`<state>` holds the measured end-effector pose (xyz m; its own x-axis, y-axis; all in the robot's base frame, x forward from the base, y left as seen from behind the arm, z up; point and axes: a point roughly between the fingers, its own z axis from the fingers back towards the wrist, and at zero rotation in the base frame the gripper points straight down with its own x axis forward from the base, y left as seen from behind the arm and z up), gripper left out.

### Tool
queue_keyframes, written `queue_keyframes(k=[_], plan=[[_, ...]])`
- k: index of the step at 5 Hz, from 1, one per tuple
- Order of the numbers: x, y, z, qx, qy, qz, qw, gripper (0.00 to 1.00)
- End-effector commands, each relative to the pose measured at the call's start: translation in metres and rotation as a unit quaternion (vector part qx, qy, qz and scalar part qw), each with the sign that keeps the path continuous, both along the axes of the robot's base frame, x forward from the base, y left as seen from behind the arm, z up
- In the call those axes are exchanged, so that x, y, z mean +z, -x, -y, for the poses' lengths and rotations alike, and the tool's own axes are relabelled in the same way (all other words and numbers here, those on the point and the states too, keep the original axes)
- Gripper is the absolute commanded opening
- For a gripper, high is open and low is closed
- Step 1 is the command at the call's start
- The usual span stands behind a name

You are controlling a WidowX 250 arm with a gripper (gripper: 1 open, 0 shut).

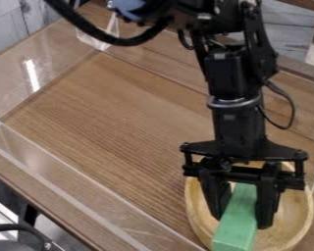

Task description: Put the green block in the brown bowl

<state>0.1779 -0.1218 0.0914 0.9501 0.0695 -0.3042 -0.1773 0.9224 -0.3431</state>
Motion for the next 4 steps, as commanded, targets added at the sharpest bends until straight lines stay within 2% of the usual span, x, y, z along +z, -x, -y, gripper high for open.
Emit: queue_keyframes(k=[1,4], plan=[[0.0103,-0.0105,0.0010,-0.001,0.012,0.023,0.9997,0.00],[0.0085,-0.0128,-0.0014,-0.004,0.016,0.017,0.9997,0.00]])
